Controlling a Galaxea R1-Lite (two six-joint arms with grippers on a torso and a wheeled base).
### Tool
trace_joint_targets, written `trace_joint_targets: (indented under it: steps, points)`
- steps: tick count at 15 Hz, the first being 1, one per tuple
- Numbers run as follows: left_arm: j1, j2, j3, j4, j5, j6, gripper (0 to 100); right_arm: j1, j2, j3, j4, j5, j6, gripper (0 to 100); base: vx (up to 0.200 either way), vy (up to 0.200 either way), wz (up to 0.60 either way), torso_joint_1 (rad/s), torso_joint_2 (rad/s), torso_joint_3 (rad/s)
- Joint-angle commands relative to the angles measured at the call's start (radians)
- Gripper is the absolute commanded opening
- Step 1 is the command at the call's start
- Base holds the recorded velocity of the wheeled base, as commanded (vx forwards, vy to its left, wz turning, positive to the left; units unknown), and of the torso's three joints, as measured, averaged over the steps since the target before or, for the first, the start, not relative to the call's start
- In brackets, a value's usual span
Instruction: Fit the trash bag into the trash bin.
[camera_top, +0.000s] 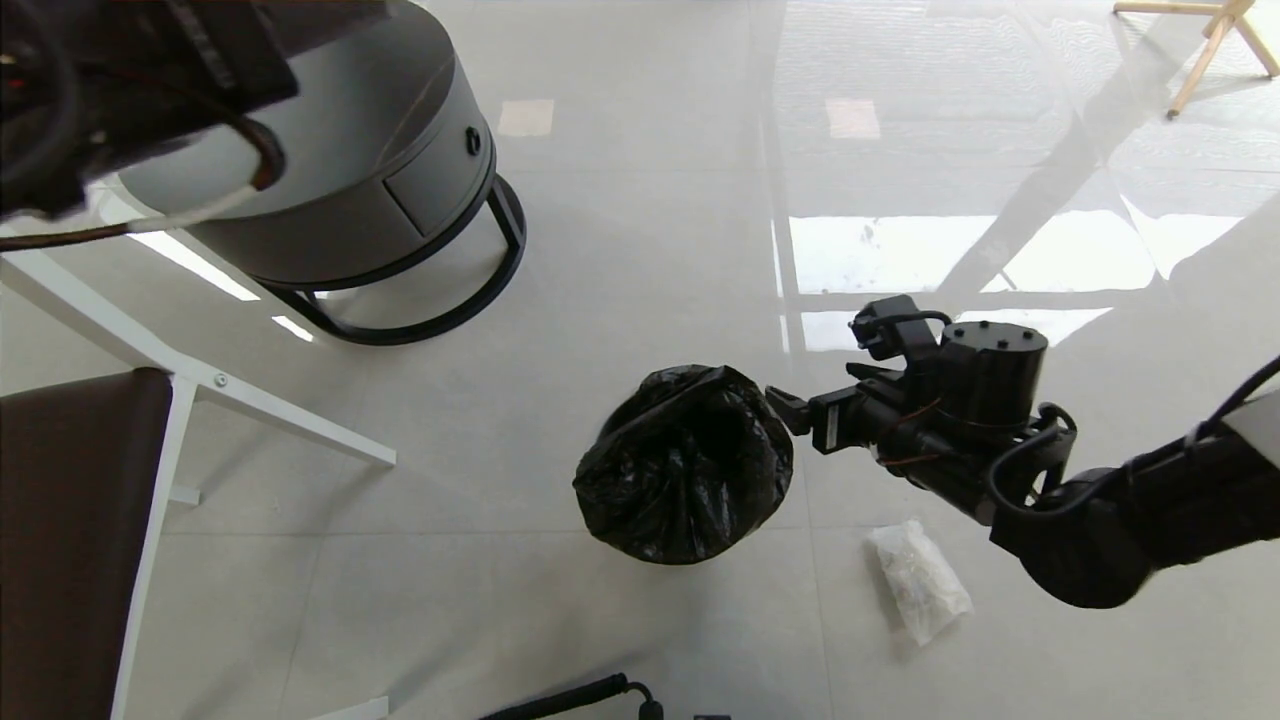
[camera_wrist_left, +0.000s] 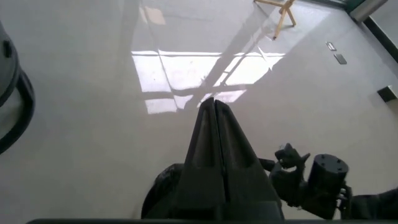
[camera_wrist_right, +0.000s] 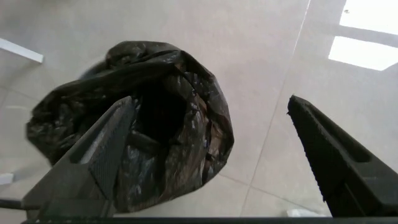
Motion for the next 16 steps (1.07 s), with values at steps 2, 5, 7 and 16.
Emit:
trace_joint_targets:
  steps: [2, 5, 7, 16]
  points:
    - [-0.023, 0.211, -0.068, -0.002, -0.032, 0.010, 0, 0.006, -0.144, 0.090, -0.002, 0.000, 0.027, 100, 0.000, 0.000, 0.00, 0.000, 0.00, 0.000]
    - [-0.033, 0.330, -0.137, 0.006, -0.034, 0.106, 0, 0.003, -0.163, 0.112, -0.002, 0.001, 0.056, 100, 0.000, 0.000, 0.00, 0.000, 0.00, 0.000]
    - [-0.035, 0.409, -0.197, 0.025, -0.032, 0.142, 0, -0.014, -0.163, 0.112, -0.002, 0.017, 0.056, 100, 0.000, 0.000, 0.00, 0.000, 0.00, 0.000]
    - [-0.043, 0.559, -0.205, 0.156, -0.025, 0.356, 100, -0.061, -0.184, 0.116, -0.003, 0.044, 0.057, 100, 0.000, 0.000, 0.00, 0.000, 0.00, 0.000]
